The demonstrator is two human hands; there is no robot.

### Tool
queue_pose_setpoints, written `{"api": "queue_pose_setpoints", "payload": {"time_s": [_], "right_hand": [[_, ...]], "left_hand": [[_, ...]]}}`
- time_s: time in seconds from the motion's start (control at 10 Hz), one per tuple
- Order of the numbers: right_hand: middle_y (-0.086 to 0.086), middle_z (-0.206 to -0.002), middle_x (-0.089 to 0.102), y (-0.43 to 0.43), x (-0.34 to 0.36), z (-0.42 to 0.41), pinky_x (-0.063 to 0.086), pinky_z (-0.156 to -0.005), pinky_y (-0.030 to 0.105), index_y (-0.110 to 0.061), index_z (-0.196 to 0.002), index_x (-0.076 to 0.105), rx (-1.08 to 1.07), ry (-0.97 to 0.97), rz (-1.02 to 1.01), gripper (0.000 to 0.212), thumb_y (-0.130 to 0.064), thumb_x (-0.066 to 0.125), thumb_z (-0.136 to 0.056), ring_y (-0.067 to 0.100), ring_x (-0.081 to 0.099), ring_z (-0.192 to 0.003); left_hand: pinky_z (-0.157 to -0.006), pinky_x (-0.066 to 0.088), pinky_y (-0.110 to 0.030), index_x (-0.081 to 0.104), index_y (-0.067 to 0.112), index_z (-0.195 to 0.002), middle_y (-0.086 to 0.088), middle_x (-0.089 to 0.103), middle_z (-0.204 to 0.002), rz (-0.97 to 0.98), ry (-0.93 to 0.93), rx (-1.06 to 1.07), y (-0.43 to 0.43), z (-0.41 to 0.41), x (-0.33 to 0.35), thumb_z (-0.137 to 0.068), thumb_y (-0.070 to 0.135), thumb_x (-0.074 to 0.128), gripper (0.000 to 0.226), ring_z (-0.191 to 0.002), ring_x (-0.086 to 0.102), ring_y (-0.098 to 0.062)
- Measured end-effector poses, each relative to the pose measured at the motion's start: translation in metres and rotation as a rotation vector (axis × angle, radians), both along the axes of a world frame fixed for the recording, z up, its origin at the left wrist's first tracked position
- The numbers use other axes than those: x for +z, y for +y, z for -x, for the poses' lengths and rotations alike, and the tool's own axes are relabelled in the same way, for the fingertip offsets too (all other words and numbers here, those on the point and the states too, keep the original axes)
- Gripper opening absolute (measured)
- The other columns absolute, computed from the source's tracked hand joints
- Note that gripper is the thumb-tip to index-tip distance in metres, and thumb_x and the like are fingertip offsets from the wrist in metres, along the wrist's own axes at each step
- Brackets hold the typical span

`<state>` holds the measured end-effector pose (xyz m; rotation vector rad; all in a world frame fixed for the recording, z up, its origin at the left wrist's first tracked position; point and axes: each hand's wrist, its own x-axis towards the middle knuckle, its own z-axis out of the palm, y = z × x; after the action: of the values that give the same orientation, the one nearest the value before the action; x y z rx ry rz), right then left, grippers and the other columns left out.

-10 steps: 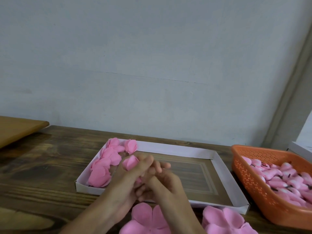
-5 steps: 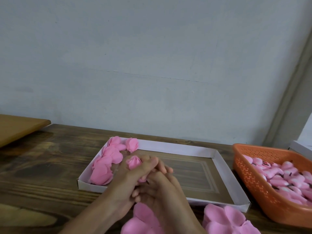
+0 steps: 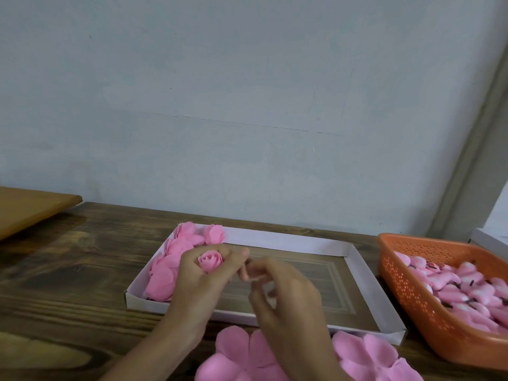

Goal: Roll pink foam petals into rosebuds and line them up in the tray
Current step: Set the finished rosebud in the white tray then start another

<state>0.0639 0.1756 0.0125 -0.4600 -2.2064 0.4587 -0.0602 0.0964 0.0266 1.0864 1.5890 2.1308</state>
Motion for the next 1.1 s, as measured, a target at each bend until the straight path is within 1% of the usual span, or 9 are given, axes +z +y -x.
{"api": "queue_pose_setpoints", "payload": {"time_s": [0.1, 0.2, 0.3, 0.4, 0.6, 0.7, 0.8, 0.9, 1.1], "right_hand": [[-0.022, -0.125, 0.057, -0.001, 0.010, -0.003, 0.051, -0.083, 0.021, -0.039, -0.122, 0.059, 0.059, 0.117, -0.115, 0.055, -0.002, 0.055, -0.082, 0.003, 0.059, -0.109], [-0.017, -0.137, 0.052, -0.009, 0.012, -0.003, 0.054, -0.078, 0.024, -0.044, -0.129, 0.060, 0.134, 0.032, -0.226, 0.061, -0.008, 0.047, -0.082, 0.003, 0.056, -0.113], [-0.014, -0.133, 0.059, -0.010, 0.010, -0.003, 0.056, -0.074, 0.031, -0.039, -0.124, 0.068, 0.127, 0.028, -0.223, 0.055, -0.010, 0.048, -0.082, 0.005, 0.058, -0.112], [-0.014, -0.131, 0.061, -0.010, 0.010, -0.002, 0.056, -0.072, 0.032, -0.038, -0.124, 0.069, 0.136, 0.019, -0.234, 0.054, -0.010, 0.048, -0.083, 0.007, 0.061, -0.109], [-0.019, -0.136, 0.052, -0.007, 0.009, -0.002, 0.056, -0.072, 0.029, -0.046, -0.127, 0.060, 0.160, -0.017, -0.197, 0.056, -0.011, 0.045, -0.086, 0.001, 0.059, -0.106], [-0.020, -0.108, 0.062, 0.006, 0.015, -0.009, 0.053, -0.072, 0.029, -0.045, -0.118, 0.056, 0.181, 0.057, 0.050, 0.039, -0.013, 0.054, -0.094, 0.010, 0.064, -0.090], [-0.019, -0.090, 0.066, 0.018, 0.023, -0.019, 0.052, -0.069, 0.027, -0.037, -0.100, 0.061, 0.093, -0.345, -0.026, 0.022, -0.056, 0.060, -0.090, 0.005, 0.062, -0.079], [-0.020, -0.106, 0.068, 0.016, 0.021, -0.019, 0.052, -0.078, 0.026, -0.037, -0.111, 0.067, 0.099, -0.664, -0.041, 0.044, -0.067, 0.063, -0.080, 0.002, 0.059, -0.092], [-0.019, -0.091, 0.073, 0.023, 0.016, -0.017, 0.043, -0.061, 0.008, -0.035, -0.102, 0.077, 0.166, -0.709, 0.127, 0.028, -0.040, 0.079, -0.075, -0.008, 0.060, -0.074]], "left_hand": [[-0.050, 0.051, -0.030, 0.065, 0.013, -0.054, -0.011, 0.059, -0.050, 0.112, 0.161, 0.115, -0.001, 0.004, -0.002, -0.091, 0.001, 0.071, 0.039, -0.047, 0.057, -0.021], [-0.073, 0.059, -0.047, 0.068, -0.003, -0.102, -0.033, 0.065, -0.092, 0.590, 0.190, 0.160, 0.017, -0.034, -0.010, -0.080, -0.036, 0.055, 0.041, -0.085, 0.067, -0.035], [-0.082, 0.059, -0.045, 0.066, -0.006, -0.107, -0.027, 0.068, -0.100, 0.520, 0.289, 0.338, 0.018, -0.054, -0.028, -0.075, -0.035, 0.058, 0.043, -0.095, 0.068, -0.030], [-0.052, 0.048, -0.014, 0.067, 0.024, -0.067, 0.012, 0.064, -0.059, 0.322, 0.021, 0.009, 0.001, 0.007, -0.013, -0.077, -0.016, 0.072, 0.041, -0.053, 0.057, 0.001], [-0.050, 0.042, -0.013, 0.064, 0.025, -0.060, 0.013, 0.061, -0.054, 0.246, 0.218, 0.081, 0.013, 0.014, -0.025, -0.083, -0.004, 0.072, 0.038, -0.050, 0.054, 0.001], [-0.042, 0.032, -0.020, 0.052, 0.004, -0.059, 0.004, 0.045, -0.047, 0.161, 0.133, 0.048, 0.013, 0.016, -0.022, -0.092, 0.017, 0.070, 0.039, -0.040, 0.038, -0.008], [-0.040, 0.029, -0.025, 0.042, 0.009, -0.052, -0.008, 0.035, -0.044, 0.104, -0.038, -0.061, 0.009, 0.022, -0.021, -0.092, 0.026, 0.068, 0.051, -0.037, 0.031, -0.018], [-0.040, 0.033, -0.023, 0.041, 0.011, -0.047, -0.008, 0.033, -0.041, 0.084, -0.153, -0.113, 0.010, 0.028, -0.021, -0.095, 0.022, 0.067, 0.056, -0.035, 0.031, -0.019], [-0.039, 0.027, -0.021, 0.043, 0.020, -0.055, 0.005, 0.030, -0.043, -0.001, -0.371, -0.212, 0.016, 0.032, -0.020, -0.100, 0.024, 0.059, 0.048, -0.034, 0.026, -0.011]]}}
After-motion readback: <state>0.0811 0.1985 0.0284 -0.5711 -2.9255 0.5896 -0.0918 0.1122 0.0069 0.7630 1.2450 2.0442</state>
